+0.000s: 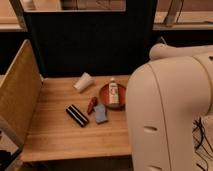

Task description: Place the eraser on the white sponge

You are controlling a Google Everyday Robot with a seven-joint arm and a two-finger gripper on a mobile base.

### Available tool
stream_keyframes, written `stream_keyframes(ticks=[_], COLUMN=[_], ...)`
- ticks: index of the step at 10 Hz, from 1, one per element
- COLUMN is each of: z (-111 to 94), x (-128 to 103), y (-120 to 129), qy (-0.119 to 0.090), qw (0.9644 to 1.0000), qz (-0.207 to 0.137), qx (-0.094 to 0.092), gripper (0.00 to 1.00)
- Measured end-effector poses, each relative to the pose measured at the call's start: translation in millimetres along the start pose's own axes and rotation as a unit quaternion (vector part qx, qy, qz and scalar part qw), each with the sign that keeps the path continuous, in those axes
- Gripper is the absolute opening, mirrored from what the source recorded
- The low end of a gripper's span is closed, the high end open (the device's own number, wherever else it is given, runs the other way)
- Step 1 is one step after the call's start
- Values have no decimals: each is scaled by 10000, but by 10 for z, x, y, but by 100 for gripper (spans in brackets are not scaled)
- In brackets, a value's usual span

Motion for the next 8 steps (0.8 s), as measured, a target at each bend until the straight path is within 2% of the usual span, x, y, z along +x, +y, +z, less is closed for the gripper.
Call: stream_keyframes(ticks=[5, 6, 7, 8], z=[-8, -25, -65, -106], x=[-24, -102, -213, -289], y=[15, 117, 323, 573], qy=[-37, -102, -205, -297], qw=[10000, 9996, 9978, 9941], qz=[-33, -249, -629, -1039], qx=[-15, -28, -37, -49], gripper=[80, 80, 80, 80])
